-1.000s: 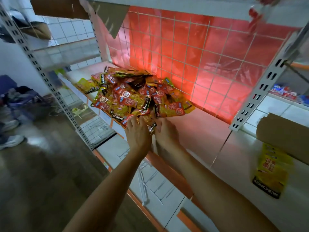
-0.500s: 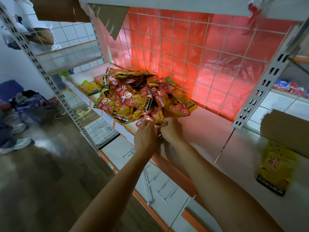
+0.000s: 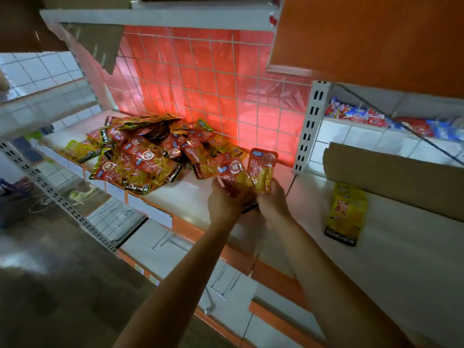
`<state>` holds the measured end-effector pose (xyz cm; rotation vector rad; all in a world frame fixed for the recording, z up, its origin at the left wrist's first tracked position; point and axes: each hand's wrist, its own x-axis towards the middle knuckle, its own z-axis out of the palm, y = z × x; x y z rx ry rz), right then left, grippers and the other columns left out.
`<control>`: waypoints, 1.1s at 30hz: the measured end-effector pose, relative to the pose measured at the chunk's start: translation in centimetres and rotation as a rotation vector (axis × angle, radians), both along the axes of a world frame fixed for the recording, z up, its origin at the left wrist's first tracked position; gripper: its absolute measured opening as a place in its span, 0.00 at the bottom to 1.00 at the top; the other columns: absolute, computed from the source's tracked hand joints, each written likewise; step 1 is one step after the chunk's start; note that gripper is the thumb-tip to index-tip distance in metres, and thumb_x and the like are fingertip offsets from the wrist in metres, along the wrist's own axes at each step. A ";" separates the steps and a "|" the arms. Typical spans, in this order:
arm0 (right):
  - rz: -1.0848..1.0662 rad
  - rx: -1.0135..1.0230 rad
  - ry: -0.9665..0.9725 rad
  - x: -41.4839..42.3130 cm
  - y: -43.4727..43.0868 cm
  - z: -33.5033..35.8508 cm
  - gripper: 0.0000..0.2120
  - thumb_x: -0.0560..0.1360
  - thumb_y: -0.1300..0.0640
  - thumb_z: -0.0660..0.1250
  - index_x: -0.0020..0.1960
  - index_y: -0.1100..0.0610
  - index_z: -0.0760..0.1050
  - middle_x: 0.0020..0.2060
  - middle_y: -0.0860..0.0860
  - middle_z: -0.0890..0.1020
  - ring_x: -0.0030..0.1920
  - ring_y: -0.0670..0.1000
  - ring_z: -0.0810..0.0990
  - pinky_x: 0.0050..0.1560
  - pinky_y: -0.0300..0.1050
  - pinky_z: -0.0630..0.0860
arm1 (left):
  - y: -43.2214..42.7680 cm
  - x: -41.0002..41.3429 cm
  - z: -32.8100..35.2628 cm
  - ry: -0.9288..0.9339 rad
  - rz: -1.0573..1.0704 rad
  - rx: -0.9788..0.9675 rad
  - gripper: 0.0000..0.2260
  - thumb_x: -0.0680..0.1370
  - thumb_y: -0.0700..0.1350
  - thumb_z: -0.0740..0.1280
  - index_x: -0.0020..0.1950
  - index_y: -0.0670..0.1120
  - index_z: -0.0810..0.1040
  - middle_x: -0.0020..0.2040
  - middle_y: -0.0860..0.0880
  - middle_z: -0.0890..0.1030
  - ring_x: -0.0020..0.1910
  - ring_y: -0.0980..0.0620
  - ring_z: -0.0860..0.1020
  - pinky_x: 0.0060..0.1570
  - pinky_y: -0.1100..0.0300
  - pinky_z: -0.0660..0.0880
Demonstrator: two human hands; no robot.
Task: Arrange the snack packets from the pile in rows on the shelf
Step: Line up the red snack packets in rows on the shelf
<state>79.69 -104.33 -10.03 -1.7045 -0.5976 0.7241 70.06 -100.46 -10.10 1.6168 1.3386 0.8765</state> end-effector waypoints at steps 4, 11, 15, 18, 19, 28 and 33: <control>-0.030 0.070 0.022 2.7 -3.4 0.6 0.11 0.73 0.62 0.65 0.53 0.53 0.78 0.47 0.53 0.83 0.49 0.55 0.82 0.53 0.59 0.79 | -2.0 2.9 0.0 -0.116 -0.090 -0.004 0.23 0.70 0.50 0.76 0.61 0.46 0.74 0.52 0.49 0.82 0.46 0.52 0.81 0.50 0.56 0.79; -0.291 0.111 -0.042 7.8 -10.3 1.1 0.08 0.75 0.50 0.67 0.51 0.52 0.78 0.48 0.53 0.83 0.52 0.55 0.81 0.56 0.58 0.77 | -6.5 8.9 0.3 -0.157 -0.203 -0.009 0.03 0.74 0.45 0.70 0.45 0.49 0.77 0.41 0.54 0.81 0.40 0.53 0.79 0.37 0.63 0.73; -0.394 0.097 -0.113 11.0 -15.0 1.2 0.10 0.76 0.50 0.67 0.52 0.55 0.79 0.47 0.52 0.83 0.46 0.52 0.81 0.46 0.48 0.77 | -9.8 12.5 0.5 -0.164 -0.315 -0.004 0.06 0.72 0.46 0.71 0.36 0.49 0.77 0.36 0.54 0.81 0.38 0.52 0.79 0.39 0.59 0.74; -0.456 0.045 -0.182 13.6 -18.7 1.2 0.06 0.75 0.52 0.67 0.47 0.55 0.79 0.41 0.52 0.82 0.39 0.49 0.78 0.38 0.41 0.69 | -12.6 15.1 0.7 -0.208 -0.386 -0.047 0.06 0.70 0.51 0.69 0.42 0.50 0.81 0.40 0.53 0.83 0.43 0.51 0.82 0.46 0.55 0.77; -0.468 0.024 -0.191 14.4 -19.9 1.3 0.06 0.75 0.53 0.67 0.47 0.55 0.79 0.42 0.52 0.82 0.40 0.50 0.78 0.39 0.41 0.69 | -13.6 16.0 0.7 -0.223 -0.413 -0.066 0.08 0.70 0.51 0.69 0.45 0.49 0.82 0.42 0.52 0.84 0.43 0.50 0.82 0.48 0.54 0.78; -0.575 -0.059 -0.260 21.5 -31.3 2.1 0.13 0.74 0.55 0.68 0.56 0.57 0.76 0.50 0.53 0.81 0.49 0.54 0.78 0.45 0.42 0.68 | -23.3 24.6 0.1 -0.266 -0.486 -0.139 0.03 0.74 0.45 0.71 0.45 0.48 0.84 0.41 0.52 0.85 0.43 0.53 0.83 0.48 0.54 0.79; -0.625 -0.089 -0.279 25.4 -37.0 2.1 0.09 0.74 0.59 0.65 0.54 0.55 0.75 0.44 0.49 0.78 0.37 0.44 0.73 0.33 0.36 0.65 | -29.0 28.5 0.5 -0.226 -0.534 -0.162 0.02 0.72 0.48 0.69 0.41 0.54 0.82 0.43 0.53 0.84 0.46 0.51 0.82 0.54 0.49 0.79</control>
